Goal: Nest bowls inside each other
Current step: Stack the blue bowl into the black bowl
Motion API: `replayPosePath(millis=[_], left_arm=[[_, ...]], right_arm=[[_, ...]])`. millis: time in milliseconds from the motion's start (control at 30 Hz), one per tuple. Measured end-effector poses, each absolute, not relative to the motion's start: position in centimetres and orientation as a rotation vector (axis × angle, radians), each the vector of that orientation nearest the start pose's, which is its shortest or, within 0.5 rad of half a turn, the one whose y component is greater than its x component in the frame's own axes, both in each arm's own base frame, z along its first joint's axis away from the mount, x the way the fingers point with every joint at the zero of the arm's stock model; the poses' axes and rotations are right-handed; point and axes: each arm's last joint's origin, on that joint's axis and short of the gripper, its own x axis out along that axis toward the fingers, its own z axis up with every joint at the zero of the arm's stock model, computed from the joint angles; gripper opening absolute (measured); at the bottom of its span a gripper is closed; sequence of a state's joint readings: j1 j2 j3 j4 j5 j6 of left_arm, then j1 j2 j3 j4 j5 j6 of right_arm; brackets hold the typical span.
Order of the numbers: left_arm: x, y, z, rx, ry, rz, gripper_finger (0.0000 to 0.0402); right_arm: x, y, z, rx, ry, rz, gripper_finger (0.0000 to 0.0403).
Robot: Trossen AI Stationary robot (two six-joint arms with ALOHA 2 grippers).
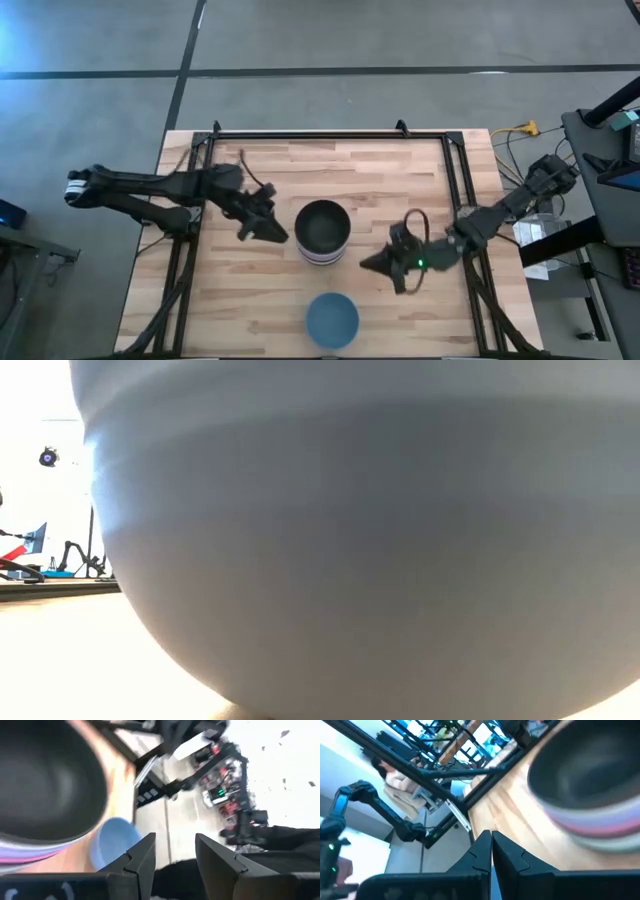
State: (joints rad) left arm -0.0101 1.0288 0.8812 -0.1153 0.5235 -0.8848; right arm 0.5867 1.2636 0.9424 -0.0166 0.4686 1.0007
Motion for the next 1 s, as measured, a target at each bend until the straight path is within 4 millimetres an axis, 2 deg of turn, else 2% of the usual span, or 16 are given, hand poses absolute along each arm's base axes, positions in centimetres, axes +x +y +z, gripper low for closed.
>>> replayPosePath(millis=[167,300,400,600,767,900,1000], left_arm=[[19.7,-1.7,34.8,-0.871,0.368,-0.434,0.0122],[18.0,-1.8,35.2,-0.8,0.314,-0.468,0.0122],[17.1,-1.8,35.1,-0.761,0.286,-0.483,0.0122],[15.8,-1.9,32.7,-0.759,0.309,-0.482,0.0122],[15.2,-2.2,29.6,-0.832,0.397,-0.467,0.0122],[14.9,-2.6,28.1,-0.858,0.447,-0.475,0.0122],[14.9,-2.9,27.7,-0.864,0.466,-0.485,0.0122]], right_arm=[[24.0,16.9,28.6,0.903,0.362,-0.066,0.0009],[25.2,18.5,26.8,0.932,0.372,-0.052,0.0017],[26.4,19.8,25.6,0.887,0.354,-0.011,0.0043],[29.2,21.9,24.1,0.699,0.503,-0.037,0.0127],[31.2,22.6,22.7,0.534,0.73,-0.207,0.0189],[32.2,22.9,22.6,0.451,0.848,-0.308,0.0211],[33.1,22.9,22.1,0.443,0.938,-0.315,0.0214]])
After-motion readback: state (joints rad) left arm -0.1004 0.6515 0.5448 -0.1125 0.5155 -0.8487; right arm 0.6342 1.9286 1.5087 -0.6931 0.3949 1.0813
